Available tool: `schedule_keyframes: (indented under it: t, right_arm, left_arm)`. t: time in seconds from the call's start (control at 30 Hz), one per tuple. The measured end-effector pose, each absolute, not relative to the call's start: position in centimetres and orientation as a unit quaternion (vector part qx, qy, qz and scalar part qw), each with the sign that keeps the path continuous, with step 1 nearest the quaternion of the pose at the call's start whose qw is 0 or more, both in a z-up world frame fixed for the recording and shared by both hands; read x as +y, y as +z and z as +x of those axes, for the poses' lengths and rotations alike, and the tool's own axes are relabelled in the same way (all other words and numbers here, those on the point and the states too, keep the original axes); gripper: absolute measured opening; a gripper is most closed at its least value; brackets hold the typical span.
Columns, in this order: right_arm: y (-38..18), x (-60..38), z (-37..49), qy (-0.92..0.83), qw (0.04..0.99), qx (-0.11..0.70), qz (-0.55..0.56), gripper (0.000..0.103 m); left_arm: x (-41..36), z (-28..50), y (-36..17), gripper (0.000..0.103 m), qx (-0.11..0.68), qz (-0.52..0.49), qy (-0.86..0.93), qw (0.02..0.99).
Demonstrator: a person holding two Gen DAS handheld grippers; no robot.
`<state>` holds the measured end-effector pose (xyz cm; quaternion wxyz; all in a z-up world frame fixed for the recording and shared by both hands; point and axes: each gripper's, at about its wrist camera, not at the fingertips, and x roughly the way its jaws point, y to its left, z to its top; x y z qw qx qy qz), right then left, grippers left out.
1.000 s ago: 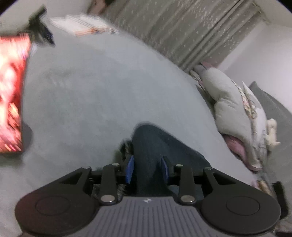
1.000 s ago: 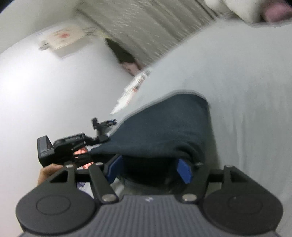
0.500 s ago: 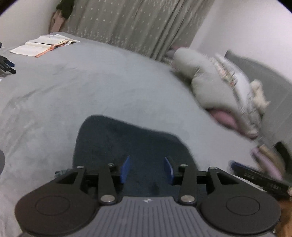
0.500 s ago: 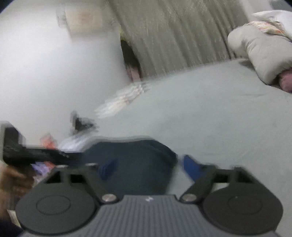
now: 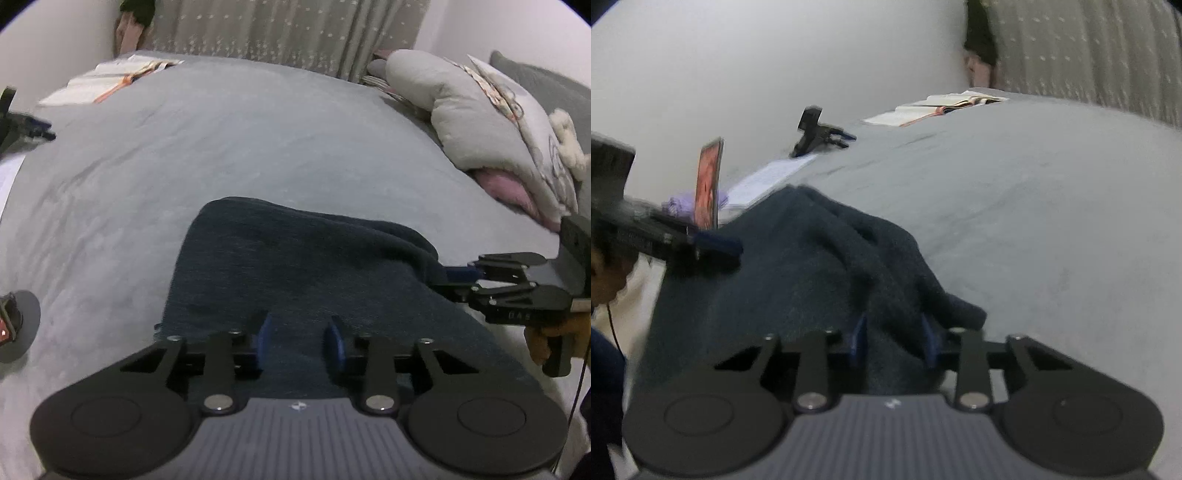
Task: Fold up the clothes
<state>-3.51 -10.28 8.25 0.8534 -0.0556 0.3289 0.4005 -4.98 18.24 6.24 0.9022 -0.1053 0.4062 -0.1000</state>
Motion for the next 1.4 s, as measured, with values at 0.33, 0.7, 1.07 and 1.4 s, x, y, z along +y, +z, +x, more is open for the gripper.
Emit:
schedule_keyframes:
  t: [0.33,0.7,1.07,1.4]
  right_arm:
    - [5.5,-10.0,-0.9,0.371,0.852,0.367,0.040,0.023]
    - [7.8,-11.7,-3.8,0.271,0.887,0.354,0.121,0.064]
    - [5.6,-5.8,-16.2,0.326,0.870,0.367,-0.037,0.058]
    - [5.1,-5.1,-16.0,0.328,0.867,0.371,-0.050,0.066]
  left_arm:
    - [17.7,-5.5,6.6,0.023,0.400,-0.080,-0.111,0.906]
    - [14.6,-7.5,9.1,0.057,0.341,-0.108,-0.118,0.927]
    - [16.1,-6.8,6.7,0.056,0.368,-0.105,-0.056,0.922]
    - [13.7,-7.1,6.4,0.056,0.360,-0.047,-0.027,0.931]
